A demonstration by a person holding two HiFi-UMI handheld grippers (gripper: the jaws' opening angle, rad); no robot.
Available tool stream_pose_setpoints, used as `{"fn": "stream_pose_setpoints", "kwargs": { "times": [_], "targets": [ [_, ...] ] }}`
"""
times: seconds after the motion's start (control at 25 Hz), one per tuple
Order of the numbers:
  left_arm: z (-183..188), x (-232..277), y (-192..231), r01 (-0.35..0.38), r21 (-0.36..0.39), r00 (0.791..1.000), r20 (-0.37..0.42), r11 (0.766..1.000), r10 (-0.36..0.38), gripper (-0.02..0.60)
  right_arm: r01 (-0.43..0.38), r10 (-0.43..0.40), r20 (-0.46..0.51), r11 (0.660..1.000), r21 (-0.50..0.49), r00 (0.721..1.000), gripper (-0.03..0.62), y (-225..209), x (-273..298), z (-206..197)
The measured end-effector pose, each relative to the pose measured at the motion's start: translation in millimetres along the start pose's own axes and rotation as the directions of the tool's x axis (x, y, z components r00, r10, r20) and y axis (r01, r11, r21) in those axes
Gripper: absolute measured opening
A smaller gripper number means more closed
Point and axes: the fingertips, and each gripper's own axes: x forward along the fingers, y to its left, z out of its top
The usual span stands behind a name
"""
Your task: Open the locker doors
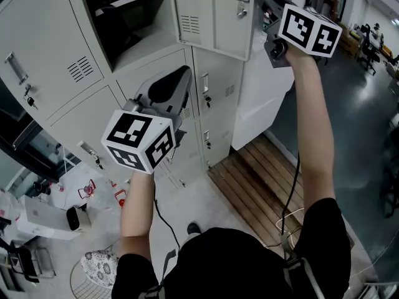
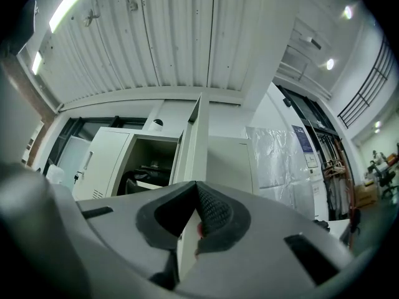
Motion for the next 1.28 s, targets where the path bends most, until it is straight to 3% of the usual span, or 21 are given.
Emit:
{"fn": "stream_pose_setpoints", "kwargs": {
  "times": [0.52,1.28],
  "targets": [
    [-5,8,-6,0.004,0.004,1.0,-0.015,1.0,-0.004,0.015,0.039,-0.039,-0.029,0.999,0.006,0.999,0.006,-23,10,-12],
    [-2,12,-32,0.007,-0.012,1.0,0.001,1.0,-0.007,0.015,-0.036,0.036,-0.007,0.999,-0.016,0.999,0.006,2,-38,-9]
  ]
}}
